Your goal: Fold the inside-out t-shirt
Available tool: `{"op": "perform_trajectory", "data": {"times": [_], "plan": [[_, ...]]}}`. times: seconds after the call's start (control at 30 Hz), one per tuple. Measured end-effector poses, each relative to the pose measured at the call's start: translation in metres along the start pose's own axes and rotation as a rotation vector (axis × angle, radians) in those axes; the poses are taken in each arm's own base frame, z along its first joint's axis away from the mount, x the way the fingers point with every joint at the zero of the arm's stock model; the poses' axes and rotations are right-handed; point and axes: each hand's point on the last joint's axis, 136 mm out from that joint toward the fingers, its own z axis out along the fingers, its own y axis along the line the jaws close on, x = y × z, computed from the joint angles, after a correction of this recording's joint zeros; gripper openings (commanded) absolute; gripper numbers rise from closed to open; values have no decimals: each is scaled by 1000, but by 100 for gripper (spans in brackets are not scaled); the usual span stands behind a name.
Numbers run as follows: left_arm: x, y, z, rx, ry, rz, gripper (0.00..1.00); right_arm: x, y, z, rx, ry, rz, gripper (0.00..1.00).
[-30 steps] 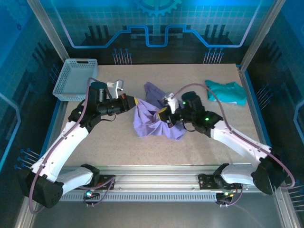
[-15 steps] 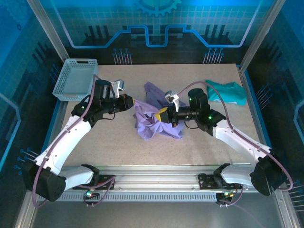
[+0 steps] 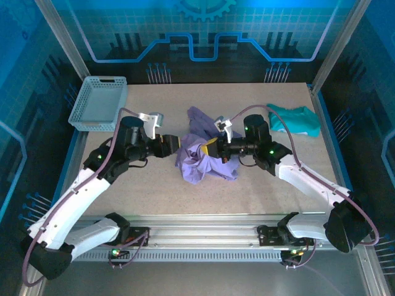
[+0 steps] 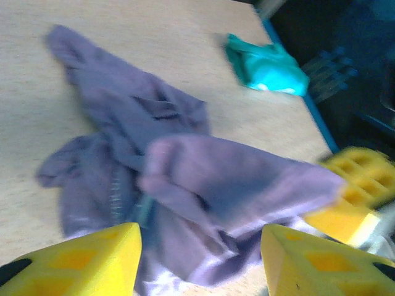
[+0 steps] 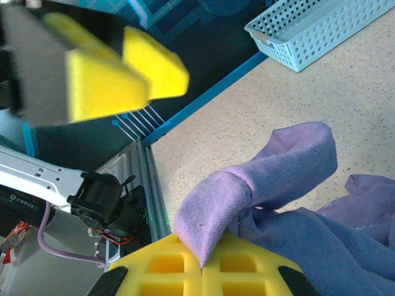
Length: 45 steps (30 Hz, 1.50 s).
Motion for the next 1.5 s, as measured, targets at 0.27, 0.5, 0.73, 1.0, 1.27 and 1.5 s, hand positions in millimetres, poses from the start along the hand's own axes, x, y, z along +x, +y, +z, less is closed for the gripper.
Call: {"op": "perform_trajectory", "data": {"times": [0.27, 0.5, 0.73, 1.0, 1.27, 1.5], "plan": [[17, -12, 34, 103, 112, 10, 54, 0, -3, 0, 15, 0, 4, 0], [27, -10, 49, 115, 171, 5, 57, 1, -4, 0, 24, 0, 6, 0], [31, -11, 54, 129, 192, 9, 47, 1, -7, -1, 35, -1, 10, 0], [35, -8, 66, 138, 218, 3, 24, -1, -7, -3, 44, -7, 7, 0], [29, -11, 67, 149, 195, 22, 0, 0, -7, -4, 52, -5, 8, 0], [22, -18, 58, 167, 162, 38, 0, 5, -17, -5, 111, 9, 24, 9]]}}
